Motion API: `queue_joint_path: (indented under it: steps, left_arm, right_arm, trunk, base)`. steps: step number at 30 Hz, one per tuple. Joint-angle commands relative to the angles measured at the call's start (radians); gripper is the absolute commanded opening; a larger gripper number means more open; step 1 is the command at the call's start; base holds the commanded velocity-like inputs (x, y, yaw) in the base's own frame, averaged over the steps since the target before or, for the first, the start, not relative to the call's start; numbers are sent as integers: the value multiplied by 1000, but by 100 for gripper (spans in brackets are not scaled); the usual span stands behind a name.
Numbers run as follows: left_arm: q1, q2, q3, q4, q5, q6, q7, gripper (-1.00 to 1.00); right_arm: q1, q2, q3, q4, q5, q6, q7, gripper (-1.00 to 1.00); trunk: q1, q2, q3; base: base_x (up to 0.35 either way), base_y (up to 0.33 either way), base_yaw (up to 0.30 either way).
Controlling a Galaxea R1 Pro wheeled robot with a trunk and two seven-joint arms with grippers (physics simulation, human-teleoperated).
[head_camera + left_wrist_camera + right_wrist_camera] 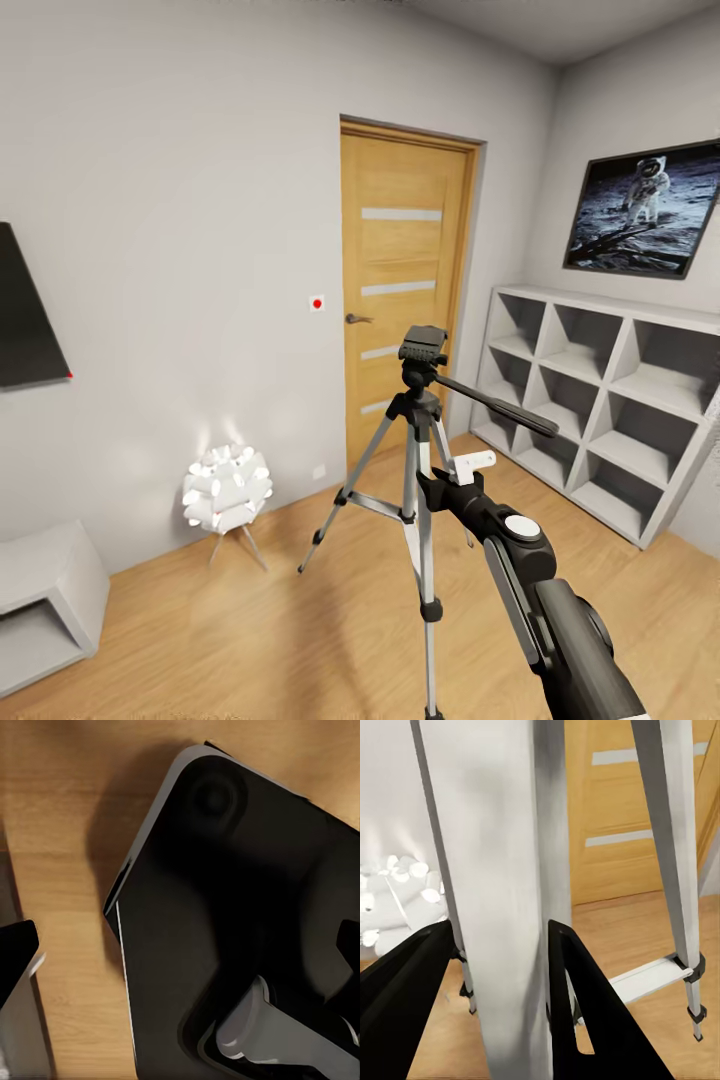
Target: Attach the digital camera to the camera tripod in the bedroom.
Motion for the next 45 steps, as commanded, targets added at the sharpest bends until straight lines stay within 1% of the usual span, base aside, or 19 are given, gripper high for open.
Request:
queue_joint_path:
  steps: [1, 10, 15, 25, 43, 45]
  left_arm:
    - [0, 0, 5, 0, -2, -2, 1, 100]
    - [0, 0, 5, 1, -2, -2, 1, 100]
    - [0, 0, 5, 1, -2, -2, 1, 100]
    - [0, 0, 5, 1, -2, -2, 1, 100]
    - [0, 0, 5, 1, -2, -2, 1, 100]
    - [0, 1, 5, -1, -3, -2, 0, 100]
  right_arm:
    - [0, 0, -1, -1, -1, 5, 4, -100]
    - [-1, 0, 0, -1, -1, 5, 4, -100]
    - [-1, 0, 0, -1, -1, 5, 4, -100]
    - [0, 0, 1, -1, -2, 5, 4, -100]
    - [-1, 0, 6, 19, -2, 4, 4, -100]
    - [0, 5, 5, 21, -1, 3, 7, -100]
  trunk:
    - [0, -1, 0]
    - [0, -1, 0]
    - [0, -1, 0]
    - [0, -1, 0]
    - [0, -1, 0]
    - [0, -1, 0]
  base:
    - [-332, 0, 0]
    - [-335, -11, 0]
    - [-292, -141, 0]
    - [-71, -56, 0]
    - [-231, -182, 0]
    - [0, 0, 0]
